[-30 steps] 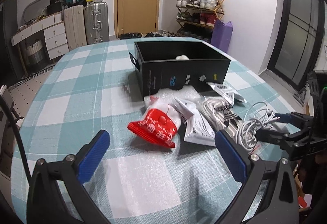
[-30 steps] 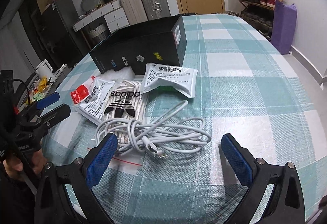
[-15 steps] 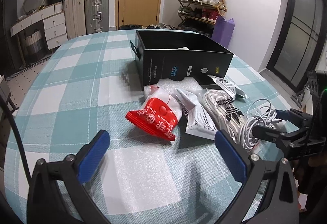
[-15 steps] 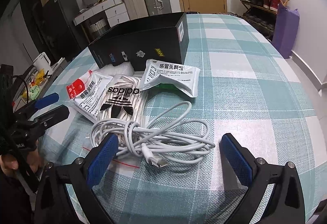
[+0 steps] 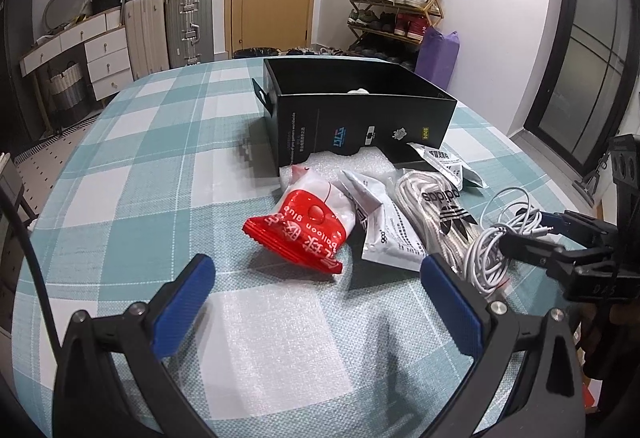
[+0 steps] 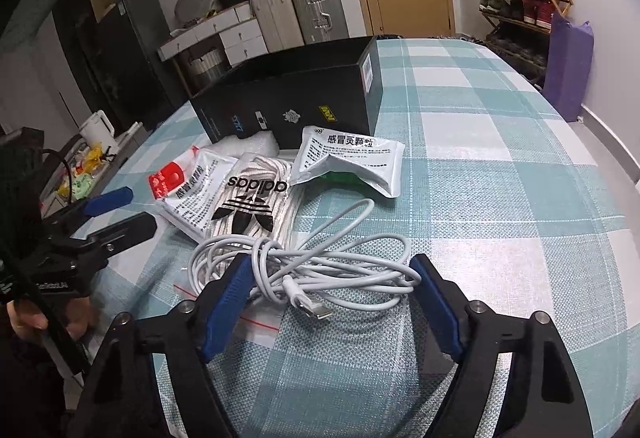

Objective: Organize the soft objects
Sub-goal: 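Grasp the white cable bundle with the right gripper while the left gripper grasps the red packet, then carry the red packet and white cable over the black box with both grippers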

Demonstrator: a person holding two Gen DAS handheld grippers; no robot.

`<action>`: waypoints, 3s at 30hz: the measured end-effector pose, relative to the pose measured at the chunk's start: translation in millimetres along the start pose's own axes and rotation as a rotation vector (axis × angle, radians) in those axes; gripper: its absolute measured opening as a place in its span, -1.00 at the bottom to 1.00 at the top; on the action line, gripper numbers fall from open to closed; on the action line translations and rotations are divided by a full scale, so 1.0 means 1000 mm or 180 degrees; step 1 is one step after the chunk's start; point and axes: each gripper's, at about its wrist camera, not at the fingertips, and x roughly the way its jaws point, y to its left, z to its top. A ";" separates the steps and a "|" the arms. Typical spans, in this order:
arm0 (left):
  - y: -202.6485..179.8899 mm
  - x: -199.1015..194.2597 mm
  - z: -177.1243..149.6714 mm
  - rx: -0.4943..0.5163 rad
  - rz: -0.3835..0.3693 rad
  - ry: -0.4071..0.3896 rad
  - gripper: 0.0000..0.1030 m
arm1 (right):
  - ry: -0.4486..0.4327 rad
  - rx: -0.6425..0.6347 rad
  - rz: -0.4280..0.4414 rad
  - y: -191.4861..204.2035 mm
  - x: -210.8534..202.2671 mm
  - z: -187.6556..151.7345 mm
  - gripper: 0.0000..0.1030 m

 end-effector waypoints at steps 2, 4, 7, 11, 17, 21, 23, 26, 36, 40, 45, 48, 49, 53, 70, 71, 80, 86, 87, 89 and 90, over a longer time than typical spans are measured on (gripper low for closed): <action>-0.001 0.000 0.000 0.0016 0.0018 -0.0005 1.00 | -0.0076 0.0008 0.0053 -0.001 -0.004 -0.001 0.48; -0.002 0.000 -0.001 0.0046 0.0036 0.0005 1.00 | -0.0171 -0.0020 0.0098 0.000 -0.009 -0.002 0.48; -0.004 0.000 0.000 0.0076 0.0090 0.0021 1.00 | -0.0351 -0.0078 0.0113 0.002 -0.017 -0.004 0.47; -0.011 0.003 0.001 0.0181 0.0183 0.0065 1.00 | -0.0520 -0.0109 0.0173 0.003 -0.024 -0.007 0.47; -0.020 0.005 0.005 0.0258 0.0197 0.0137 1.00 | -0.0720 -0.0119 0.0223 0.001 -0.033 -0.009 0.47; -0.024 0.004 0.011 0.0228 0.0151 0.0091 1.00 | -0.0754 -0.0111 0.0208 -0.002 -0.036 -0.010 0.47; -0.023 0.006 0.015 0.0248 0.0204 0.0077 1.00 | -0.0783 -0.0098 0.0179 -0.004 -0.037 -0.010 0.47; -0.018 0.010 0.020 0.0233 0.0326 0.0078 1.00 | -0.0794 -0.0048 0.0194 -0.008 -0.039 -0.011 0.47; 0.014 0.014 0.028 0.0118 0.0574 0.0112 1.00 | -0.0821 0.0003 0.0206 -0.012 -0.042 -0.012 0.47; 0.016 0.022 0.027 0.0178 0.0594 0.0232 1.00 | -0.0803 -0.0001 0.0213 -0.012 -0.041 -0.011 0.47; 0.008 0.028 0.025 0.0328 0.0596 0.0277 1.00 | -0.0788 -0.0003 0.0198 -0.012 -0.040 -0.011 0.47; 0.004 0.031 0.025 0.0387 0.0587 0.0289 1.00 | -0.0788 -0.0002 0.0201 -0.011 -0.040 -0.011 0.47; 0.003 0.031 0.025 0.0394 0.0583 0.0290 1.00 | -0.0788 -0.0001 0.0202 -0.012 -0.040 -0.011 0.47; 0.003 0.034 0.026 0.0398 0.0550 0.0312 1.00 | -0.0776 0.0001 0.0211 -0.012 -0.040 -0.010 0.47; 0.008 0.033 0.021 0.0202 0.0106 0.0374 -0.43 | -0.0742 0.0008 0.0212 -0.010 -0.040 -0.010 0.47; 0.009 0.032 0.020 0.0183 0.0099 0.0363 -0.44 | -0.0743 0.0008 0.0211 -0.010 -0.040 -0.010 0.47; 0.018 0.013 0.020 0.0028 -0.0031 0.0187 -0.56 | -0.0771 -0.0043 0.0187 -0.003 -0.041 -0.007 0.47; 0.017 0.002 0.021 0.0019 -0.0070 0.0080 -0.61 | -0.0819 -0.0108 0.0172 0.002 -0.046 -0.004 0.47; 0.017 -0.001 0.021 0.0012 -0.0072 0.0053 -0.61 | -0.0830 -0.0119 0.0171 0.004 -0.047 -0.003 0.47; 0.016 -0.006 0.023 0.0008 -0.0083 0.0001 -0.61 | -0.0850 -0.0140 0.0161 0.005 -0.050 -0.002 0.47; 0.016 -0.009 0.023 0.0012 -0.0087 -0.0027 -0.61 | -0.0862 -0.0151 0.0155 0.006 -0.051 -0.001 0.47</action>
